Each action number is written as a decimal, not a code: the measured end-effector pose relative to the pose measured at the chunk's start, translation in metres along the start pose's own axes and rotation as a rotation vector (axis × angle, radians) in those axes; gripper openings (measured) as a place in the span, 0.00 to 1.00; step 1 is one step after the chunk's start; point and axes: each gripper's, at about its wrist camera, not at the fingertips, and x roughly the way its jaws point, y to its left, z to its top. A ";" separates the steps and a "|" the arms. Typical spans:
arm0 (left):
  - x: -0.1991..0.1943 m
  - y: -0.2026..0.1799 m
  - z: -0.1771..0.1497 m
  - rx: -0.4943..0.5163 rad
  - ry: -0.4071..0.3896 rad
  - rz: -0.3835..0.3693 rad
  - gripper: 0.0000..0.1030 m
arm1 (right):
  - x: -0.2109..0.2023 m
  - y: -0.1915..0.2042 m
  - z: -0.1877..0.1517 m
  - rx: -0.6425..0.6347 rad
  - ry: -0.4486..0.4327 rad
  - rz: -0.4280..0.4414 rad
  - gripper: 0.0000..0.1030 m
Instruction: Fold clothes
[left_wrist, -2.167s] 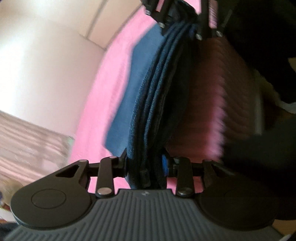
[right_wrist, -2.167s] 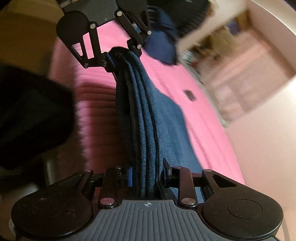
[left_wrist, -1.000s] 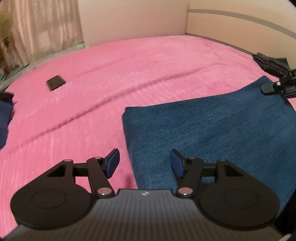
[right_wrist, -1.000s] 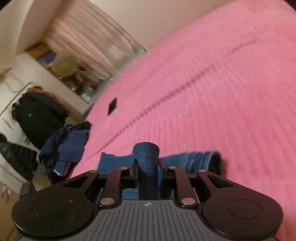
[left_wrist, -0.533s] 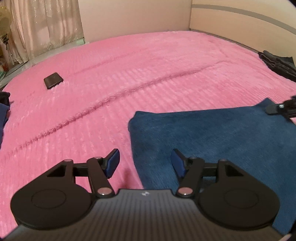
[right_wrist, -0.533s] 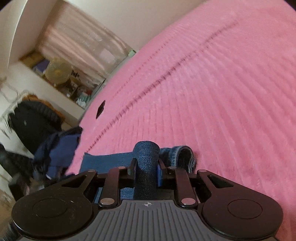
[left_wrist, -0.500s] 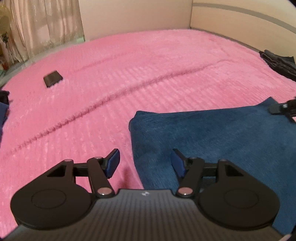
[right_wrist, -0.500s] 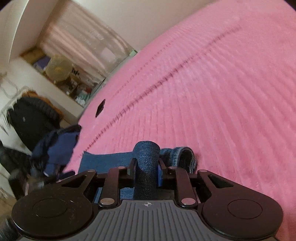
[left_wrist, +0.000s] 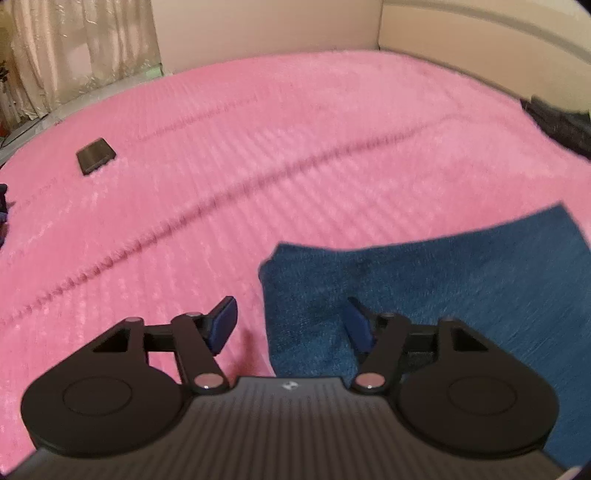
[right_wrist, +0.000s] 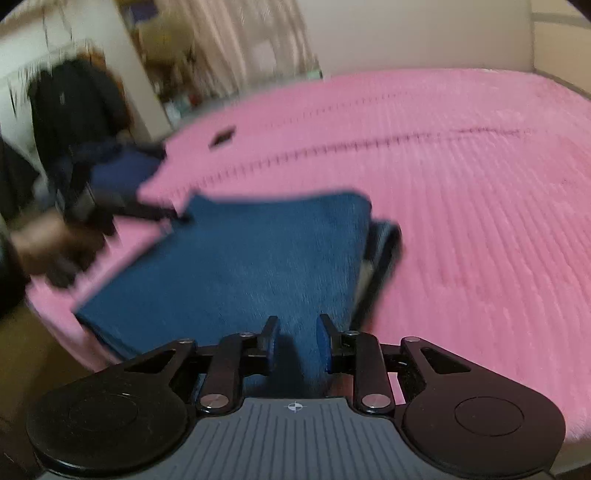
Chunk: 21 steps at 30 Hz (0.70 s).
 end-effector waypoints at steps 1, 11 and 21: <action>-0.004 0.002 0.004 -0.003 -0.012 0.002 0.57 | 0.000 0.005 -0.003 -0.024 -0.003 -0.011 0.24; 0.067 0.003 0.026 0.084 0.069 0.016 0.57 | 0.006 0.020 -0.012 -0.100 0.019 -0.008 0.47; -0.006 -0.003 0.017 0.095 0.032 0.038 0.49 | -0.014 0.041 -0.005 -0.125 -0.015 -0.021 0.47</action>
